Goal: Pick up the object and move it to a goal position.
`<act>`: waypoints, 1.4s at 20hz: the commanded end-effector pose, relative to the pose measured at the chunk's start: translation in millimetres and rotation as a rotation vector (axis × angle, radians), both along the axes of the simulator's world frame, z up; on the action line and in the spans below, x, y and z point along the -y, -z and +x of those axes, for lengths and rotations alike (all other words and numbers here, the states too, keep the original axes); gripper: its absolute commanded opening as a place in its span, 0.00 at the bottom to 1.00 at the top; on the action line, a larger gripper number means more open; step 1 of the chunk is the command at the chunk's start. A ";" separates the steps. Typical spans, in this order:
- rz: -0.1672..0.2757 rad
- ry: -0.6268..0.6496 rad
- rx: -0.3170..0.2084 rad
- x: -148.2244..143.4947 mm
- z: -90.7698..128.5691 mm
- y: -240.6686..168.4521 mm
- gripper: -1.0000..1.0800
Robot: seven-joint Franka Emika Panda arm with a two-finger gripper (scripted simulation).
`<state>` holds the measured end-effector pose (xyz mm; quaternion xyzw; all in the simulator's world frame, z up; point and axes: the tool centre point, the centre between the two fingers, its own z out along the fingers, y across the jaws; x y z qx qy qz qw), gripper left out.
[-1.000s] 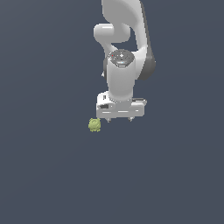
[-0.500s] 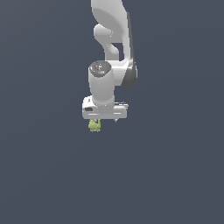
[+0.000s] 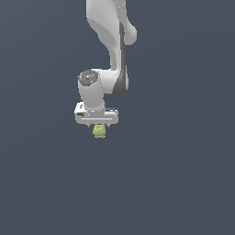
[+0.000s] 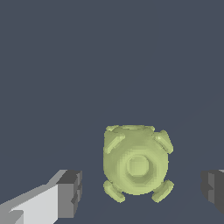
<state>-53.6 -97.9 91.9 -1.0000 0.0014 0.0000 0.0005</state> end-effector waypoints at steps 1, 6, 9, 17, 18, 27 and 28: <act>-0.001 -0.001 0.000 3.1 -2.3 2.0 0.96; -0.001 0.001 -0.001 2.0 -1.5 6.6 0.96; -0.001 0.001 -0.001 2.4 -2.2 17.9 0.96; -0.001 -0.001 0.000 3.2 -3.1 49.9 0.96; -0.001 -0.001 0.000 3.3 -2.9 51.3 0.96; -0.001 -0.001 0.000 3.4 -2.7 52.3 0.00; -0.001 -0.001 0.000 3.4 -2.7 52.3 0.00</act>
